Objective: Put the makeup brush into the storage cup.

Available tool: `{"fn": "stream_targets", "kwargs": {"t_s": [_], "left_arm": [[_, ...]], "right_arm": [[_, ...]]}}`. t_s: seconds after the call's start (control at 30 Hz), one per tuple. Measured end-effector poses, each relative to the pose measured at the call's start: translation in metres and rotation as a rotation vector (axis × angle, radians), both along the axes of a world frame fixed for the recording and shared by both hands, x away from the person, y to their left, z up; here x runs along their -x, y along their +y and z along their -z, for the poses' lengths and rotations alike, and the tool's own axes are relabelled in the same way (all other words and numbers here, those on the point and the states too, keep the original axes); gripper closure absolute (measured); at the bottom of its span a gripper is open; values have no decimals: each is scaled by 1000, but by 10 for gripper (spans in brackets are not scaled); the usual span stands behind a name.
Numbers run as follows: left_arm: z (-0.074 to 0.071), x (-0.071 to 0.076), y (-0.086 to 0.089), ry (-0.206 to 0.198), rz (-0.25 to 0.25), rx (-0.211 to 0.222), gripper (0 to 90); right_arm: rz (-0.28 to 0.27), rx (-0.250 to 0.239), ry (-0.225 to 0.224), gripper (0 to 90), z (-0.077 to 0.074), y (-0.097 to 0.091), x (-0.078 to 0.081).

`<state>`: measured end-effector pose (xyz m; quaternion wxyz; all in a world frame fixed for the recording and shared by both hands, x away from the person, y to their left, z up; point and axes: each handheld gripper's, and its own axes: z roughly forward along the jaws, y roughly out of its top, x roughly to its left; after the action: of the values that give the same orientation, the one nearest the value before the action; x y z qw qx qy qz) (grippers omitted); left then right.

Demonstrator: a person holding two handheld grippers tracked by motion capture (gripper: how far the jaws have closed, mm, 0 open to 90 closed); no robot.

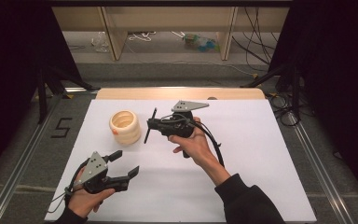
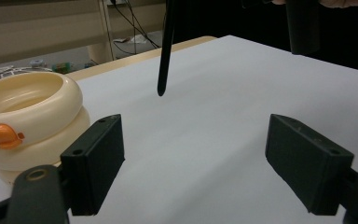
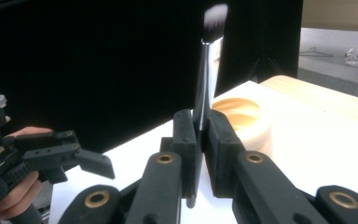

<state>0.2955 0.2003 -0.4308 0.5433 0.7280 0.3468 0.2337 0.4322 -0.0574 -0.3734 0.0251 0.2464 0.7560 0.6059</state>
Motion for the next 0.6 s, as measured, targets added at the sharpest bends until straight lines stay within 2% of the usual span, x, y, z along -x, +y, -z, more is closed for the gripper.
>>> {"fn": "stream_targets", "kwargs": {"t_s": [0.17, 0.23, 0.3, 0.37, 0.4, 0.6], "left_arm": [[0, 0, -1, -1, 1, -1, 194], [0, 0, -2, 6, -8, 16, 194], [0, 0, -1, 7, -9, 12, 194], [0, 0, -1, 8, -8, 8, 194], [0, 1, -1, 11, -11, 12, 194], [0, 0, -1, 7, -6, 8, 194]], "right_arm": [[6, 0, 4, 838, -1, 3, -5], [10, -2, -8, 838, -1, 5, -8], [16, 11, 0, 838, -2, 6, -10], [23, 17, -18, 838, -4, 8, -13], [20, 22, -5, 838, -5, 8, -13], [21, 27, -29, 838, -10, 16, -18]]}}
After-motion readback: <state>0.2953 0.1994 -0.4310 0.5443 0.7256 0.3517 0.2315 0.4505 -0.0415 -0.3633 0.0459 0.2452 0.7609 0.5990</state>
